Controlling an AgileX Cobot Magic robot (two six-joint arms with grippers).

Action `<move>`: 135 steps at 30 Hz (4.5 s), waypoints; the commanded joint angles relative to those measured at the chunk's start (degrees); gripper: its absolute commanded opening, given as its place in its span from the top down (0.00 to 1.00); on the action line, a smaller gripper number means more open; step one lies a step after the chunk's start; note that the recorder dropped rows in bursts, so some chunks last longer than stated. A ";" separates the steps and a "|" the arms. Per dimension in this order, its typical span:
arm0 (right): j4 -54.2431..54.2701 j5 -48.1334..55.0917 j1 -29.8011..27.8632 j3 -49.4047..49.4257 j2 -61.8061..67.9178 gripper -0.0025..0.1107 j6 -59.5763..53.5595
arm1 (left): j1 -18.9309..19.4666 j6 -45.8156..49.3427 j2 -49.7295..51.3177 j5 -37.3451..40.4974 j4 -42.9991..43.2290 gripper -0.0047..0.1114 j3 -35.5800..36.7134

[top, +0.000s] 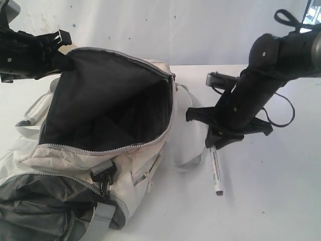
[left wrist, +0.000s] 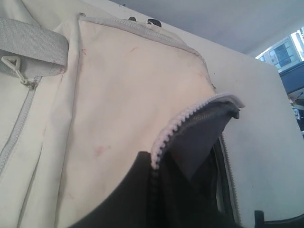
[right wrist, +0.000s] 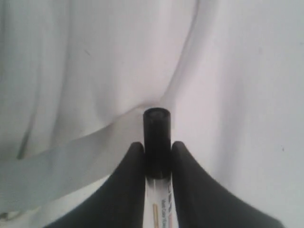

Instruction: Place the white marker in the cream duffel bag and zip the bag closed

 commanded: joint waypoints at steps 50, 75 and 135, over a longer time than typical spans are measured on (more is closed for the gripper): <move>31.47 -23.58 10.11 -9.69 6.82 0.37 -15.95 | -0.03 0.08 -0.98 2.02 0.51 0.96 0.16; 22.56 4.18 -6.81 -10.34 2.92 0.56 -21.92 | -0.14 19.90 -0.98 27.05 17.40 0.83 0.16; 26.77 -0.82 -6.90 -48.44 28.93 0.39 -30.99 | -1.13 -28.40 9.33 21.17 33.54 0.29 0.28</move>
